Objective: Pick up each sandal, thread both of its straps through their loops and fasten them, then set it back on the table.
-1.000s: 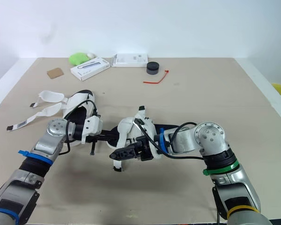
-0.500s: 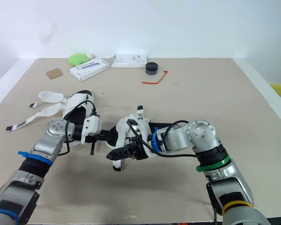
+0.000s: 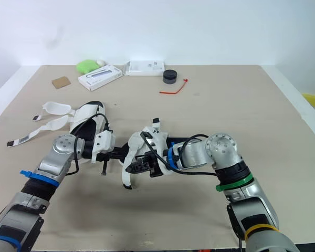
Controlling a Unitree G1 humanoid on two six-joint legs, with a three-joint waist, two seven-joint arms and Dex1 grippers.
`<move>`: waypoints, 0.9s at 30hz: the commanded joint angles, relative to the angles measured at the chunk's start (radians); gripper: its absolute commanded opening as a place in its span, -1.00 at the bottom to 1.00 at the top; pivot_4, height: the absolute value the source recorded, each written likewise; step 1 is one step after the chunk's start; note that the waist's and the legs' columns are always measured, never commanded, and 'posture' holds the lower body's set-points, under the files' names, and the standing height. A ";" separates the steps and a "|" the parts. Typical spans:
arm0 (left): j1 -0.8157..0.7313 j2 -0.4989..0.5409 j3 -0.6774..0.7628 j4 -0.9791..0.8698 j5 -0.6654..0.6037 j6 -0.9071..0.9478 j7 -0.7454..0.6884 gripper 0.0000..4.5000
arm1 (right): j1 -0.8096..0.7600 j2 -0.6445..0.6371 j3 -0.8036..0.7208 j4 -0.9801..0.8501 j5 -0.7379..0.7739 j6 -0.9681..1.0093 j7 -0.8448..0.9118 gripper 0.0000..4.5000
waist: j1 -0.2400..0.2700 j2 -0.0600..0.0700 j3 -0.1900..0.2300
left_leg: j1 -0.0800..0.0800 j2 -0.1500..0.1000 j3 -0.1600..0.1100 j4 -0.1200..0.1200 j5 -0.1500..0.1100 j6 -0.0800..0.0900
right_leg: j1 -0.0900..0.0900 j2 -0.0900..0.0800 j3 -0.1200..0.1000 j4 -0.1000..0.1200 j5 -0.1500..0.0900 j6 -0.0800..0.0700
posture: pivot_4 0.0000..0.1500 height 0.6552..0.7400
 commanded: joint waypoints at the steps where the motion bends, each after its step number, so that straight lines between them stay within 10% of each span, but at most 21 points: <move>1: 0.008 0.016 -0.014 0.001 0.010 0.006 -0.020 -1.00 | -0.039 -0.036 -0.045 -0.058 0.123 -0.038 0.015 -0.99 | 0.000 0.000 0.000 | 0.000 0.000 0.000 0.000 0.000 0.000 | 0.000 0.000 0.000 0.000 0.000 0.000 | 1.00 1.00; 10: 0.007 0.017 -0.017 0.004 0.012 0.003 -0.024 -1.00 | -0.178 -0.105 -0.056 0.000 0.136 -0.058 0.071 -0.99 | 0.000 0.000 0.000 | 0.000 0.000 0.000 0.000 0.000 0.000 | 0.000 0.001 0.000 0.000 0.000 0.000 | 1.00 1.00; 27: 0.014 0.019 -0.019 0.005 0.019 -0.015 -0.018 -1.00 | -0.345 -0.074 -0.051 0.252 -0.464 0.027 0.514 -0.99 | 0.000 0.000 0.000 | 0.000 0.000 0.001 0.000 0.000 0.000 | -0.001 0.000 0.000 0.000 0.000 0.000 | 1.00 1.00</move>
